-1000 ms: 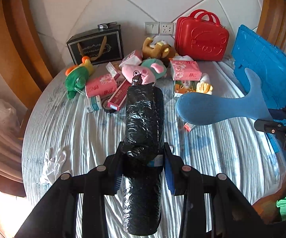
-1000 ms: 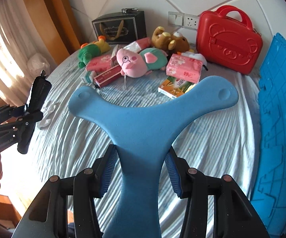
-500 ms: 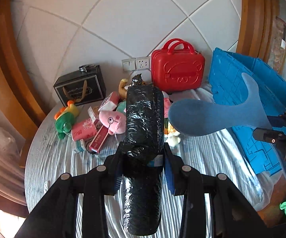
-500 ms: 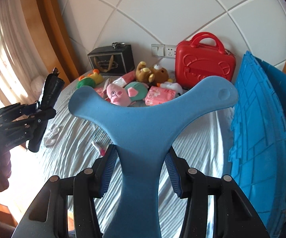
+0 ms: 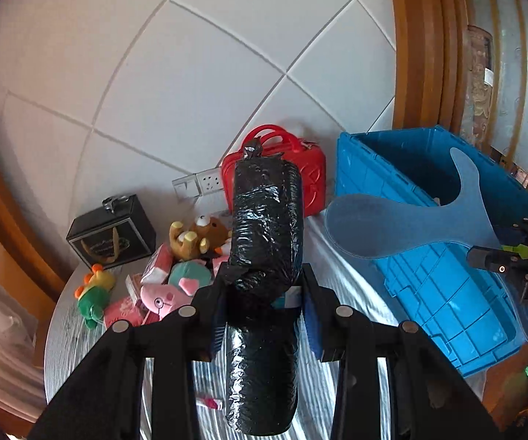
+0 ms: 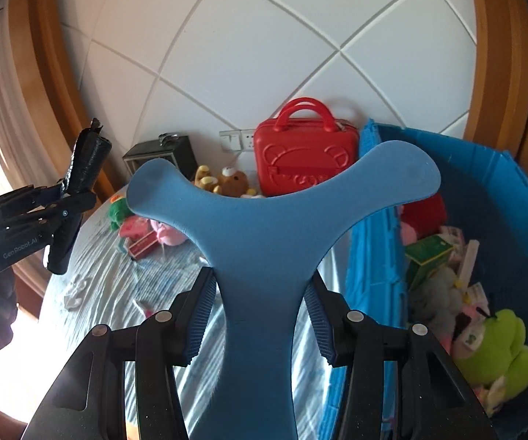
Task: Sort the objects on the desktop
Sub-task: 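Carry the black tube and blue toy with both tools over the blue bin, then open both tools to drop the black tube and blue toy into the bin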
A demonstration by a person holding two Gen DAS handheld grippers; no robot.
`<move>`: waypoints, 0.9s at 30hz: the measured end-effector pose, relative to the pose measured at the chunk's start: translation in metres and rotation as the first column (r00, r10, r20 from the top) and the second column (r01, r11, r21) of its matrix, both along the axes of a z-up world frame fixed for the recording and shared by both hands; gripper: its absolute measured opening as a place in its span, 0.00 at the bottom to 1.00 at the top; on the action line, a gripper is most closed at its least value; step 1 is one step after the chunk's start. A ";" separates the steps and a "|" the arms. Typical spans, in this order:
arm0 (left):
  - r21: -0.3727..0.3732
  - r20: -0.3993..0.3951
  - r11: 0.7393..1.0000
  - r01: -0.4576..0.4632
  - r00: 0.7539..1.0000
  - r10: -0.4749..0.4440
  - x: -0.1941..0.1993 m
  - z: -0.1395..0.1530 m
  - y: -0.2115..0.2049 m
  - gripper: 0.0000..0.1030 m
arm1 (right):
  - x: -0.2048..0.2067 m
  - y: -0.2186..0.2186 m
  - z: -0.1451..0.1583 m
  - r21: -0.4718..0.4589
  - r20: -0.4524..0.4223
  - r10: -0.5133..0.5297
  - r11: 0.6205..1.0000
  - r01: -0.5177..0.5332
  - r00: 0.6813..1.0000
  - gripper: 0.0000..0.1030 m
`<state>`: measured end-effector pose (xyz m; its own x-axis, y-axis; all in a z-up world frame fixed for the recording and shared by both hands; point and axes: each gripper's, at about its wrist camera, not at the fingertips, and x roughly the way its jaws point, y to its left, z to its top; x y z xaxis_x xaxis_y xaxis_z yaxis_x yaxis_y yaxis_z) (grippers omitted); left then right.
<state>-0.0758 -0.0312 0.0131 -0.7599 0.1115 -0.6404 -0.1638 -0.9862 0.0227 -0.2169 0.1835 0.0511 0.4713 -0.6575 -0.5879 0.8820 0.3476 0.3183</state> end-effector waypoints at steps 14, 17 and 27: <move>-0.032 -0.033 0.982 0.185 0.982 -0.186 -0.059 0.032 0.131 0.33 | -0.123 -0.025 -0.018 -0.011 0.047 -0.204 0.979 0.204 0.978 0.47; -0.038 -0.036 0.975 0.221 0.974 -0.222 -0.073 0.038 0.157 0.34 | -0.146 -0.030 -0.024 -0.007 0.053 -0.242 0.970 0.243 0.969 0.47; -0.045 -0.021 0.941 0.336 0.941 -0.337 -0.107 0.045 0.243 0.33 | -0.213 -0.037 -0.045 0.027 0.064 -0.359 0.933 0.358 0.931 0.47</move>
